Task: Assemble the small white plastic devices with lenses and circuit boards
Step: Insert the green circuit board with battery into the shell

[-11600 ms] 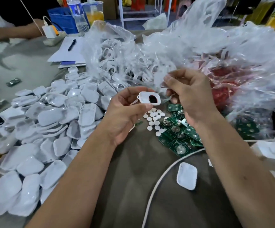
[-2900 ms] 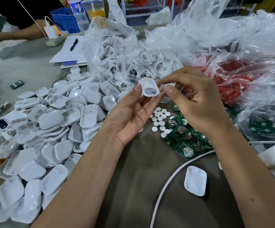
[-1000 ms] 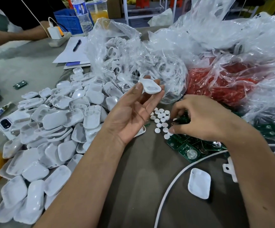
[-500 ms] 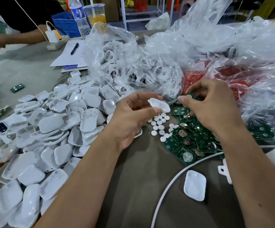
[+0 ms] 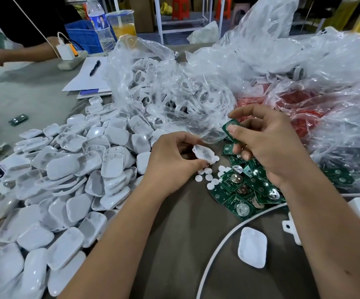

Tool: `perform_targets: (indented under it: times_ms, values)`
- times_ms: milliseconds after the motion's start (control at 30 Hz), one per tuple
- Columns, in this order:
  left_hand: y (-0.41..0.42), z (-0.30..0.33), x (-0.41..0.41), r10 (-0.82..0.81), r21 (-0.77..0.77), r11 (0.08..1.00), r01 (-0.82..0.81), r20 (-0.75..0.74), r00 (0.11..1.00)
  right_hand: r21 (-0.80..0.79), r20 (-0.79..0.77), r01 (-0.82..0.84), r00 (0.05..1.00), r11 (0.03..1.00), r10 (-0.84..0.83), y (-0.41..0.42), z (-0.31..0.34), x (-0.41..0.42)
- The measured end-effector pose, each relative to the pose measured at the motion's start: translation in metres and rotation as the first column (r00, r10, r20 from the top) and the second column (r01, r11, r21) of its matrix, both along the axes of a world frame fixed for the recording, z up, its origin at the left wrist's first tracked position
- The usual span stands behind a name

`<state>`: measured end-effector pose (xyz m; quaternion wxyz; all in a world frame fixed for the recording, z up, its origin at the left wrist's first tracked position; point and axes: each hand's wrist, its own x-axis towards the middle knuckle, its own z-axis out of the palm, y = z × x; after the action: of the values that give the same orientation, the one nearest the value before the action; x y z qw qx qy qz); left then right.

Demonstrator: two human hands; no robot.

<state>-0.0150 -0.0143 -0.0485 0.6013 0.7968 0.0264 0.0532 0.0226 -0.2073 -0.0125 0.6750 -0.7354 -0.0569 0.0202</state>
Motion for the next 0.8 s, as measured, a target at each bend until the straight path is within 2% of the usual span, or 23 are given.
perform_targets:
  times_ms: [167,300,400,567,800]
  values:
    - [0.001,0.005,-0.004,-0.011,0.175,0.984,0.0,0.064,0.998,0.047,-0.049,-0.033,0.998,0.998,0.035,0.006,0.002,-0.003]
    - [-0.001,0.009,-0.008,0.034,0.157,0.986,-0.059,0.158,0.987,0.058,-0.015,-0.021,1.0,0.998,0.022,0.01,0.001,-0.005]
    - [-0.003,0.011,-0.009,0.016,0.02,1.0,-0.02,0.194,0.981,0.102,0.03,-0.044,0.999,0.994,0.041,0.013,0.001,-0.006]
    - [-0.007,0.007,-0.007,-0.004,-0.25,0.967,0.04,0.144,0.99,0.134,0.083,-0.075,0.994,0.988,0.064,0.016,-0.001,-0.008]
    - [-0.008,0.005,-0.003,0.145,-0.351,0.934,-0.07,0.19,0.971,-0.046,0.223,-0.053,0.973,0.998,0.062,0.021,-0.004,-0.01]
